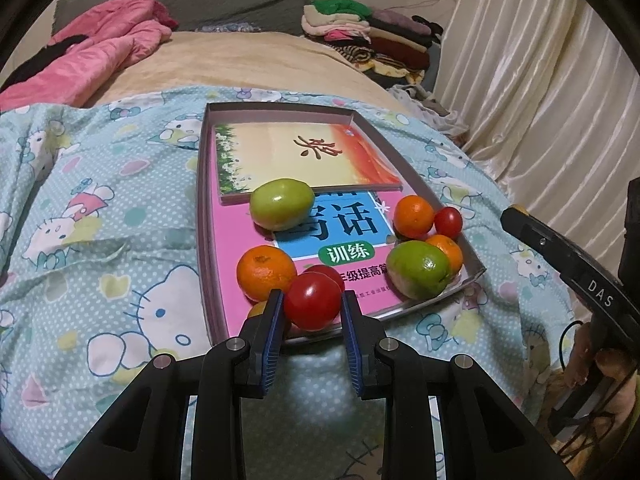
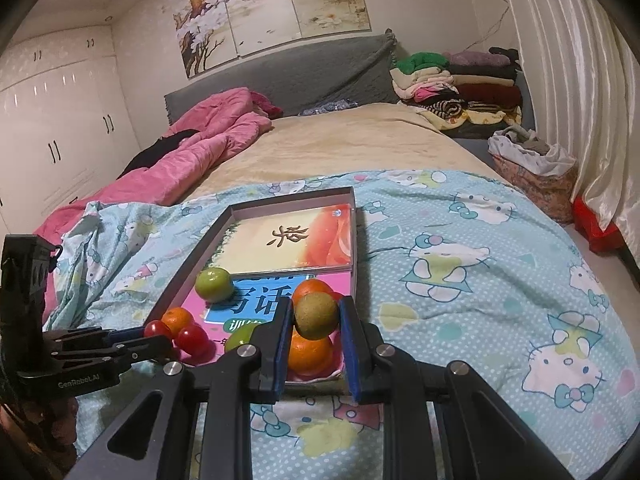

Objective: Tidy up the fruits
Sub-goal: 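Carry the tomato over the tray with the left gripper while the right gripper carries the brown fruit, then lower the brown fruit beside the mandarins and open the right gripper while the left gripper holds the tomato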

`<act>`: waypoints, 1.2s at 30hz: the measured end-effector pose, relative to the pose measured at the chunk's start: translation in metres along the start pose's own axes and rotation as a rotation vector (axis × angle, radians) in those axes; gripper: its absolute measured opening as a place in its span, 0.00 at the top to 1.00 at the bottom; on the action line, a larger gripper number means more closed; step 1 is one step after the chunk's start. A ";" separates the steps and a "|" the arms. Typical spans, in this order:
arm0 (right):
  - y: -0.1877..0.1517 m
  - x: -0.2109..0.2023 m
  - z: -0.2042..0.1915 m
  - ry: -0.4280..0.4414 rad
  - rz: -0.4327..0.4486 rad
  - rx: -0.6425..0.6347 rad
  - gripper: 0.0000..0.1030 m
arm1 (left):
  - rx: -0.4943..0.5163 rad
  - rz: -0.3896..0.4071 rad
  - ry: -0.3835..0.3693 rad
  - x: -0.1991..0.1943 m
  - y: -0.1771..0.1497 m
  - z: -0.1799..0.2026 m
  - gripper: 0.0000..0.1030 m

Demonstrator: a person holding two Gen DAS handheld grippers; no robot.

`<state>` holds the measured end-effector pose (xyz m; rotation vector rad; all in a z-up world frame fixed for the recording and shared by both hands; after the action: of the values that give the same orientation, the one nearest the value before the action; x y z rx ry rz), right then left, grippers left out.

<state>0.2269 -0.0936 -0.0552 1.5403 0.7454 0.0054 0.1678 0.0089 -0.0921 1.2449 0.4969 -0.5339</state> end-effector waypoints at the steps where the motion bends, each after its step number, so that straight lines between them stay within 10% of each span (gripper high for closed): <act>1: 0.001 0.001 -0.001 0.000 0.001 -0.009 0.77 | 0.001 0.000 0.001 0.000 0.000 0.000 0.72; 36: -0.013 0.014 -0.013 0.003 -0.043 -0.104 0.77 | -0.004 0.010 0.043 0.010 0.004 -0.014 0.72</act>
<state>0.2268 -0.0768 -0.0711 1.4255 0.7688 0.0148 0.1770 0.0228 -0.0984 1.2560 0.5274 -0.4988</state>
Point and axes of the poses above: each gripper's, at about its wrist camera, not at the fingertips, and x roughly the way its jaws point, z to its right, y to its top, the point moved 10 cm from there along x, roughly the way its jaws point, and after that the axes turned 11 degrees about z, right-handed, at the moved point
